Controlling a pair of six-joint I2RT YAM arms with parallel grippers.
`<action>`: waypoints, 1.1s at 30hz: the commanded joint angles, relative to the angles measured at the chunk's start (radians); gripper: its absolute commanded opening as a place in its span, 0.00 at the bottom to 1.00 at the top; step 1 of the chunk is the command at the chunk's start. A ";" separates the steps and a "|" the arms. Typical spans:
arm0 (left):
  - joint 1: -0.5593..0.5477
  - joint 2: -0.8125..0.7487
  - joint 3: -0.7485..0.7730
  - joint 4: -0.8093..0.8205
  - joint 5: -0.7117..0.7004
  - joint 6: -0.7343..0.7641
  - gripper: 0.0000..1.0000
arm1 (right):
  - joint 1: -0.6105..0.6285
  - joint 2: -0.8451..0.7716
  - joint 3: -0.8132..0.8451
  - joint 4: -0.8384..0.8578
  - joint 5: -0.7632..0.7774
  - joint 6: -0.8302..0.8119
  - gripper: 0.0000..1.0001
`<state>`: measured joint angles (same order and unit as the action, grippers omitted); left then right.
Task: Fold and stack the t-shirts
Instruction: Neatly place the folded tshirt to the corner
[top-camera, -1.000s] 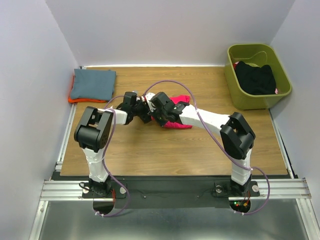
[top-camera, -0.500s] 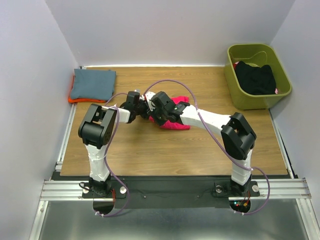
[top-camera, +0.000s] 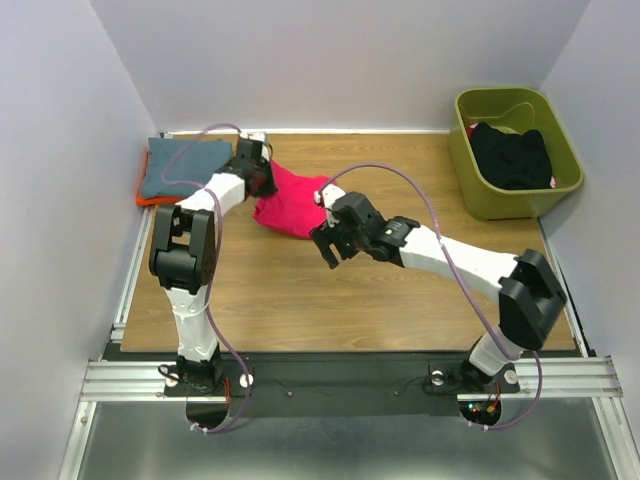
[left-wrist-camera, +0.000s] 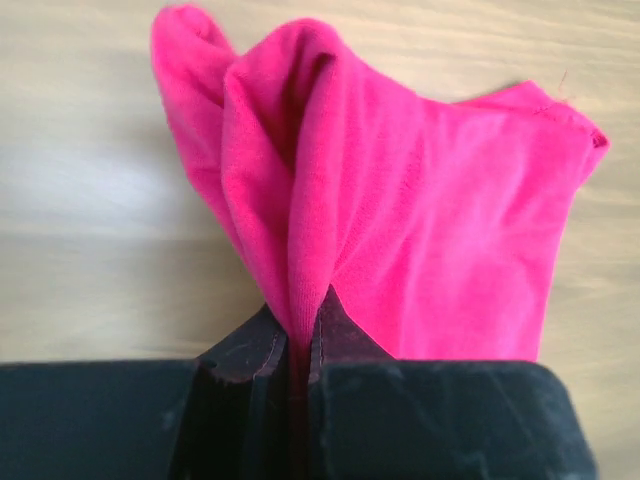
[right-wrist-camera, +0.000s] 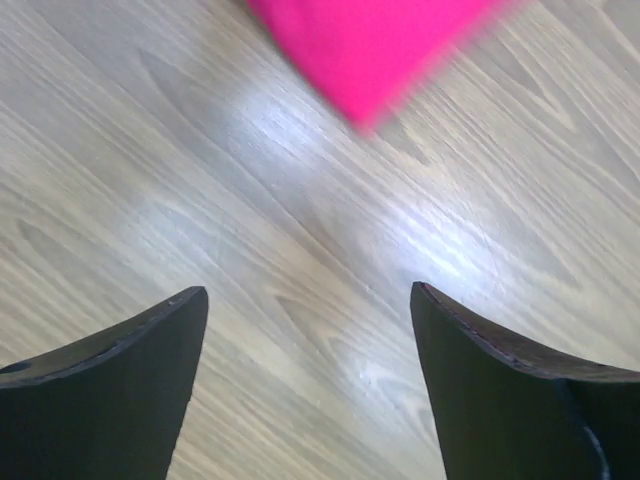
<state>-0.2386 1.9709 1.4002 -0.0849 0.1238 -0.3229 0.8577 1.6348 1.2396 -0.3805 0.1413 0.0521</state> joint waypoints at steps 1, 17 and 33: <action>0.047 0.003 0.193 -0.209 -0.243 0.317 0.00 | -0.002 -0.105 -0.080 0.015 0.046 0.074 0.89; 0.120 0.262 0.776 -0.311 -0.685 0.725 0.00 | 0.000 -0.015 0.044 -0.193 -0.051 0.155 0.89; 0.170 0.258 0.858 -0.257 -0.714 0.854 0.00 | -0.002 0.171 0.291 -0.385 -0.032 0.161 0.89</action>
<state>-0.1009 2.2833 2.2276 -0.3958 -0.5503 0.4984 0.8577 1.7931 1.4712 -0.7132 0.1040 0.2138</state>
